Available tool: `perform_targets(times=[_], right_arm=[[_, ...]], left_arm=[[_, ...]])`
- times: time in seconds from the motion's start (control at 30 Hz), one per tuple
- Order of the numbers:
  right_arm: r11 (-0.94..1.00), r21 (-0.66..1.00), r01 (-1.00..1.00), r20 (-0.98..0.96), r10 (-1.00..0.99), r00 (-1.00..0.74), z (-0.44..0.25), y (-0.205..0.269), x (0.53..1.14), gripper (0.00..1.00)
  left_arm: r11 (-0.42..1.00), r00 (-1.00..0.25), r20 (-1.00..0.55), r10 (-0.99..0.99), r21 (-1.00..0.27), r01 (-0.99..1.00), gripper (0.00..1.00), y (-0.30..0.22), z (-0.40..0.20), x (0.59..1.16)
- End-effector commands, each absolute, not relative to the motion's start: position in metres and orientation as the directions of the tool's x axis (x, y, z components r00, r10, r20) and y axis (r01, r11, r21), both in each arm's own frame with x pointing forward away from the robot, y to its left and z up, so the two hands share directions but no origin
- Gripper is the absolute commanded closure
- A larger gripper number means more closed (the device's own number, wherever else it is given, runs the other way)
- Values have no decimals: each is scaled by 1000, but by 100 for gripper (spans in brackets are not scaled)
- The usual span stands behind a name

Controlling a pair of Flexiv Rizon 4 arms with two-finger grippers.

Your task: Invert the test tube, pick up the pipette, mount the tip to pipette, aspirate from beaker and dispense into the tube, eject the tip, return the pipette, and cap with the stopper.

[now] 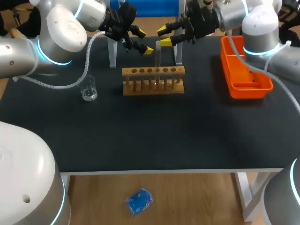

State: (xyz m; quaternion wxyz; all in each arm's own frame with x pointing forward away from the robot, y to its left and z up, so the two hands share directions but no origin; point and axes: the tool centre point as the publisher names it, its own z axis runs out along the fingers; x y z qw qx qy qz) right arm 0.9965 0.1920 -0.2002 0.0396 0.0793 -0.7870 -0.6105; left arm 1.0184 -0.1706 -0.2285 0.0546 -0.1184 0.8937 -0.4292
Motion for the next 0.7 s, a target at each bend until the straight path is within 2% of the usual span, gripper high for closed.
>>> perform_targets(times=[0.03, 0.27, 0.7], right_arm=[[137, 989, -64, -39, -175, -984, -209, 194, 998, 100], [66, 997, -45, -33, -176, -984, -209, 197, 1002, 100], [50, 999, -19, -9, -181, -983, -212, 202, 1008, 100]], left_arm=[[607, -966, 7, -258, -777, -167, 0, -171, -227, 1019], [607, -966, 7, -258, -777, -167, 0, -171, -227, 1019], [607, -966, 7, -258, -777, -167, 0, -171, -227, 1019]])
